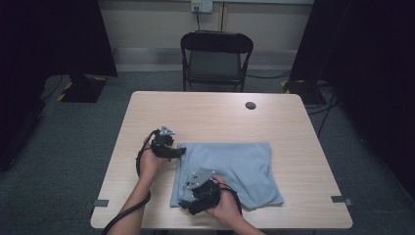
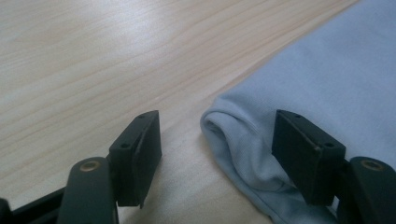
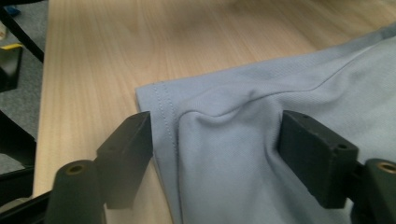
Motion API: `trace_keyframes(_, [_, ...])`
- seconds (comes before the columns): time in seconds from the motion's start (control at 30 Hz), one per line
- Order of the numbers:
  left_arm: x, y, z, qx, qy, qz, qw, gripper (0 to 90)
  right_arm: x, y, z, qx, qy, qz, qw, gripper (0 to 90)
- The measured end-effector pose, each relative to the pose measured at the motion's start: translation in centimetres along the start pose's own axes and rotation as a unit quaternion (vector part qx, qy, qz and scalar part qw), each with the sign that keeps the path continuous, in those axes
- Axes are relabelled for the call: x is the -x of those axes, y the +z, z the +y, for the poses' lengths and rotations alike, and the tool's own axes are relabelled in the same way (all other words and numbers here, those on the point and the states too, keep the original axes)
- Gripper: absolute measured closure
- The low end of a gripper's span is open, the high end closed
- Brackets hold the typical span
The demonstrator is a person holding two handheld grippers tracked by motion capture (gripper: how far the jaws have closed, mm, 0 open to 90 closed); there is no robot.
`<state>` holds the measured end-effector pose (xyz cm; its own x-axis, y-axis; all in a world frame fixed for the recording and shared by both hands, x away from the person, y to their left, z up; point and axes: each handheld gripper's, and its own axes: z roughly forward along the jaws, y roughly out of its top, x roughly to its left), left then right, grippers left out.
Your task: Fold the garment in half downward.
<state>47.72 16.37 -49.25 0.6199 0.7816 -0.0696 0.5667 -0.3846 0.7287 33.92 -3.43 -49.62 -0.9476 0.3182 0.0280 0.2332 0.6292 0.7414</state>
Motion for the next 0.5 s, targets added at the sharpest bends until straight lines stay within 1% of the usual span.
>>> trace_keyframes(0.1, [0.22,0.12,0.05,-0.006,0.004,0.001,1.0000,36.1,0.00,-0.05,-0.01,-0.004,-0.010,-0.008,0.9999,34.3])
trace_keyframes(0.13, [0.26,0.17,0.05,-0.008,0.012,-0.001,0.9999,39.1,0.02,-0.04,-0.06,-0.002,-0.010,-0.009,0.9999,35.6])
trace_keyframes(0.17, [0.38,0.23,0.08,-0.009,0.015,0.003,0.9998,39.3,0.05,-0.04,-0.13,0.001,-0.013,-0.010,0.9999,36.7])
trace_keyframes(0.2, [0.45,0.27,0.15,-0.011,0.020,0.004,0.9997,39.5,0.05,-0.05,-0.15,0.001,-0.012,-0.011,0.9999,38.2])
trace_keyframes(0.27, [0.63,0.24,0.25,-0.015,0.024,0.001,0.9996,44.4,0.02,-0.09,-0.20,0.004,-0.006,-0.018,0.9998,42.1])
trace_keyframes(0.33, [0.71,0.21,0.29,-0.016,0.026,-0.001,0.9995,46.4,0.01,-0.12,-0.29,0.008,-0.002,-0.020,0.9998,45.7])
trace_keyframes(0.4, [0.87,0.17,0.27,-0.015,0.030,-0.009,0.9994,52.4,0.05,-0.18,-0.36,0.010,0.001,-0.024,0.9997,49.2])
trace_keyframes(0.43, [0.91,0.16,0.31,-0.016,0.036,-0.009,0.9992,55.9,0.04,-0.20,-0.36,0.010,0.002,-0.025,0.9996,51.4])
trace_keyframes(0.5, [1.04,0.17,0.40,-0.019,0.037,-0.011,0.9991,59.3,0.00,-0.28,-0.33,0.008,0.004,-0.029,0.9995,56.2])
